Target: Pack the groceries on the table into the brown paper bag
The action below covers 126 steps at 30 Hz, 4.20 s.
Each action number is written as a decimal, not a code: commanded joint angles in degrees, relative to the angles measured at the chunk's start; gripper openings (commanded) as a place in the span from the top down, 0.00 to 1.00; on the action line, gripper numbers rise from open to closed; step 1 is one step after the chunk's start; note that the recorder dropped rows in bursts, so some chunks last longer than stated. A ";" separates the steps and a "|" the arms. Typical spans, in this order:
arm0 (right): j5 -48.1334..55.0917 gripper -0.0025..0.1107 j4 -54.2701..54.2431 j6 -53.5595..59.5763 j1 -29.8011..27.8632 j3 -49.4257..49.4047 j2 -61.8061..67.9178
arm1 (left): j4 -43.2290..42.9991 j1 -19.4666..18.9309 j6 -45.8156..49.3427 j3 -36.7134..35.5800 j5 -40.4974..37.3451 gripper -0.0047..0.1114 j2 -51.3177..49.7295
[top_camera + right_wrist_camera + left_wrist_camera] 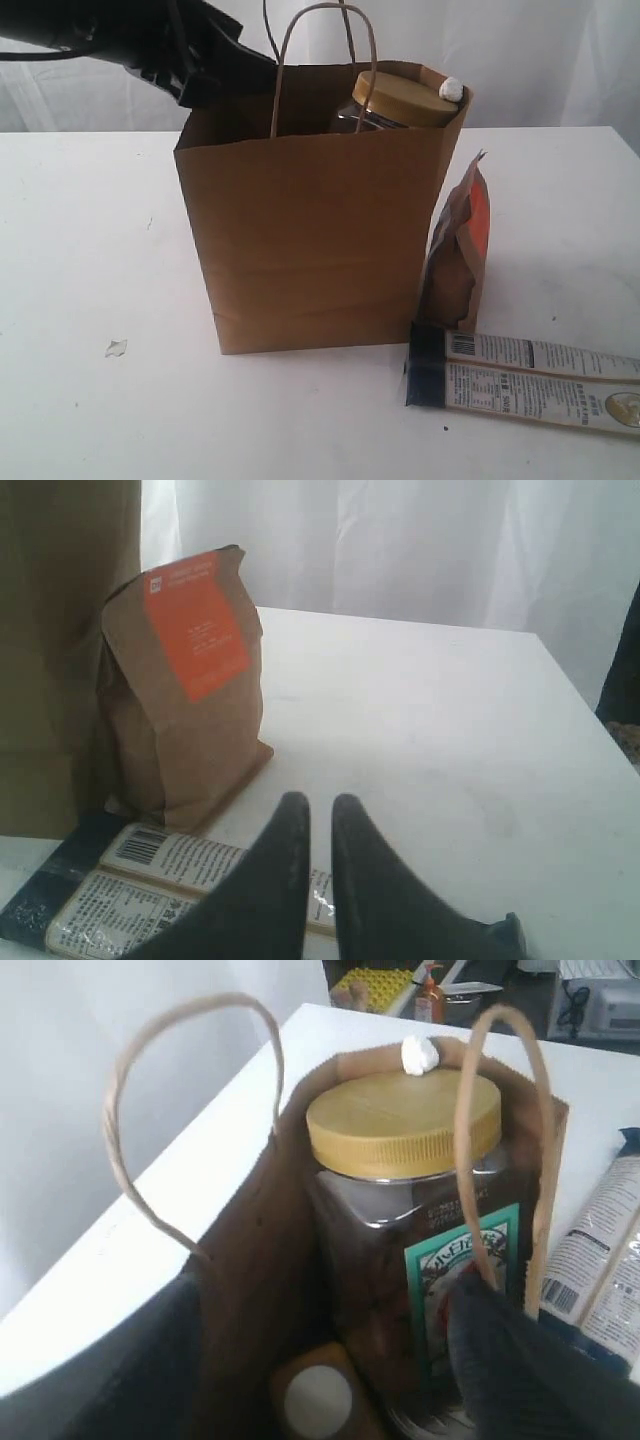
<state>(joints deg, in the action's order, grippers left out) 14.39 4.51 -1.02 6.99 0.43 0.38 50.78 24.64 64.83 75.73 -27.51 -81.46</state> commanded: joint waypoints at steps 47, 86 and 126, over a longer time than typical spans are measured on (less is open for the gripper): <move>-0.31 0.90 -0.15 0.14 -0.15 -0.43 -0.38 | -28.31 -7.52 -38.89 -25.30 -9.02 0.35 48.40; -0.32 0.90 -0.04 0.14 -0.15 -0.43 -0.38 | -52.84 -7.17 -37.63 -65.33 37.27 0.35 61.89; -0.32 0.90 -0.04 0.14 -0.15 -0.43 -0.38 | -51.35 -7.17 -46.04 -75.73 18.86 0.35 81.46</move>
<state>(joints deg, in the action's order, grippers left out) 14.39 4.51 -1.02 6.99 0.43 0.38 -2.21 17.35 25.53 0.24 -9.22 -0.26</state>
